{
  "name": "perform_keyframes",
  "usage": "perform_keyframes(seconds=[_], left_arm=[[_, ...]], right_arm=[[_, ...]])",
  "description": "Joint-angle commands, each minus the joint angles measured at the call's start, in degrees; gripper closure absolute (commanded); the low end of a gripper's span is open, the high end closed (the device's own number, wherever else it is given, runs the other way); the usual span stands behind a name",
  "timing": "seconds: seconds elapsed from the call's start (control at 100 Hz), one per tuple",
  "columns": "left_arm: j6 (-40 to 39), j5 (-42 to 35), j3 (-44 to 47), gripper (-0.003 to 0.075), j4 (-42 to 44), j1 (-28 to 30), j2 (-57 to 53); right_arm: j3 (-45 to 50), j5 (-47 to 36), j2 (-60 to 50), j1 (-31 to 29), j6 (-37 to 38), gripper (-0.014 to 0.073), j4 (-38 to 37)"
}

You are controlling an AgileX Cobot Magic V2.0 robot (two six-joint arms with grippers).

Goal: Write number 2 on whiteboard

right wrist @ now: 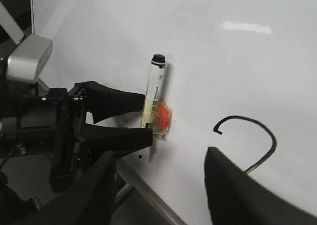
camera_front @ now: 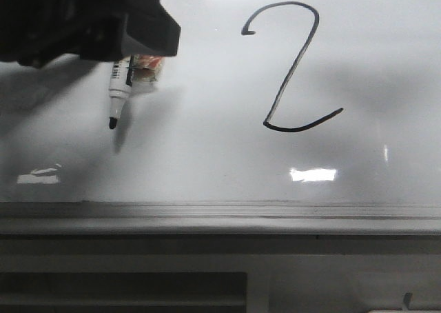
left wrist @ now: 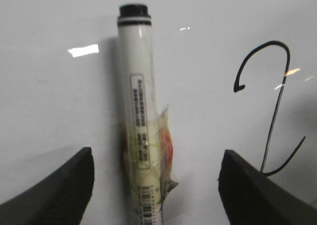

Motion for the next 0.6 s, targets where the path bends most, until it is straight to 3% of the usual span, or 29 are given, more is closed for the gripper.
perform_keyframes(seconds=[0.0, 0.13, 0.25, 0.35, 0.5, 0.59], left_arm=[[2.8, -0.9, -1.6, 0.0218, 1.0, -0.1, -4.2], [8.9, 2.1, -1.1, 0.0223, 0.6, -0.1, -9.8], [11.8, 3.3, 0.4, 0.0279, 0.6, -0.1, -15.5], [13.0, 4.0, 2.1, 0.0408, 0.6, -0.1, -19.8], [14.1, 7.7, 5.7, 0.0743, 0.6, -0.1, -26.4], [14.1, 10.8, 8.2, 0.0740, 1.1, -0.1, -30.2]], right_arm=[[-1.5, -3.3, -2.0, -0.4, -0.4, 0.0304, 1.5], [-1.4, -5.3, -5.2, -0.4, -0.4, 0.0461, 0.3], [-1.1, -6.1, -7.5, -0.4, -0.4, 0.0669, -1.6], [0.8, -8.9, -9.9, -0.4, -0.4, 0.0639, -1.6], [7.2, -14.4, -16.2, -0.4, -0.4, 0.0640, -1.5], [12.4, -17.4, -21.7, -0.4, -0.4, 0.0640, -1.5]])
